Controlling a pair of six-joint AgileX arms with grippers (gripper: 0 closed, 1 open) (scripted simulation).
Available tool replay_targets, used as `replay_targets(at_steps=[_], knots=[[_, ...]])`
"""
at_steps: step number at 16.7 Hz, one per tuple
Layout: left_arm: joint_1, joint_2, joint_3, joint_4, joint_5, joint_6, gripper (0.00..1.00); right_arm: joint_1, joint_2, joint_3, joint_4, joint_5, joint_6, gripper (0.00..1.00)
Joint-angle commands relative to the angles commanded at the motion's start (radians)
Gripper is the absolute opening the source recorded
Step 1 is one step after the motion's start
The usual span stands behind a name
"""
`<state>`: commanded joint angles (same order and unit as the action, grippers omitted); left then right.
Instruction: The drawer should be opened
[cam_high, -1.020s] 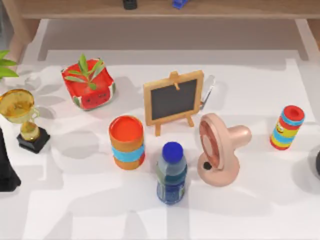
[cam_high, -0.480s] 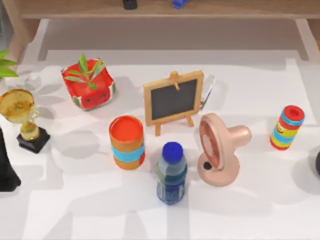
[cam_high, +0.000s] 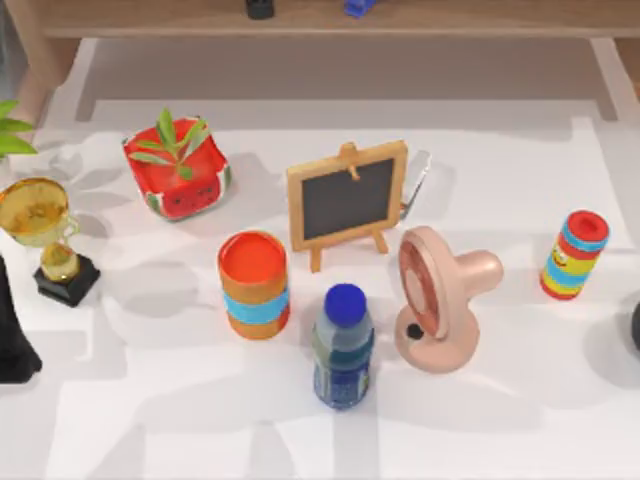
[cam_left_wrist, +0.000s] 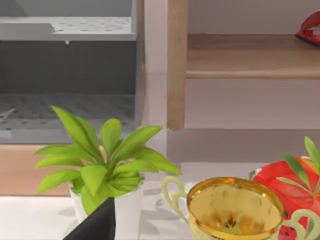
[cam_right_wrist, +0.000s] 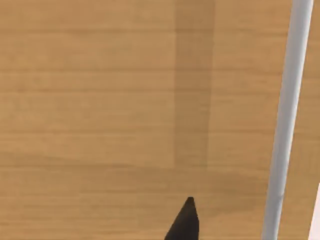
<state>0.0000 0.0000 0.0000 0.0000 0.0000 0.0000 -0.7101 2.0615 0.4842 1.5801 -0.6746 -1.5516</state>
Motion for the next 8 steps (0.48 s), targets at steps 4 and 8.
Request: replay_targets(at_steps=[4,8], knots=[[0.0,0.0,0.0,0.0,0.0,0.0,1.0,0.0,0.0,0.0,0.0,0.0,0.0,1.0],[0.0,0.0,0.0,0.0,0.0,0.0,1.0,0.0,0.0,0.0,0.0,0.0,0.0,1.0]])
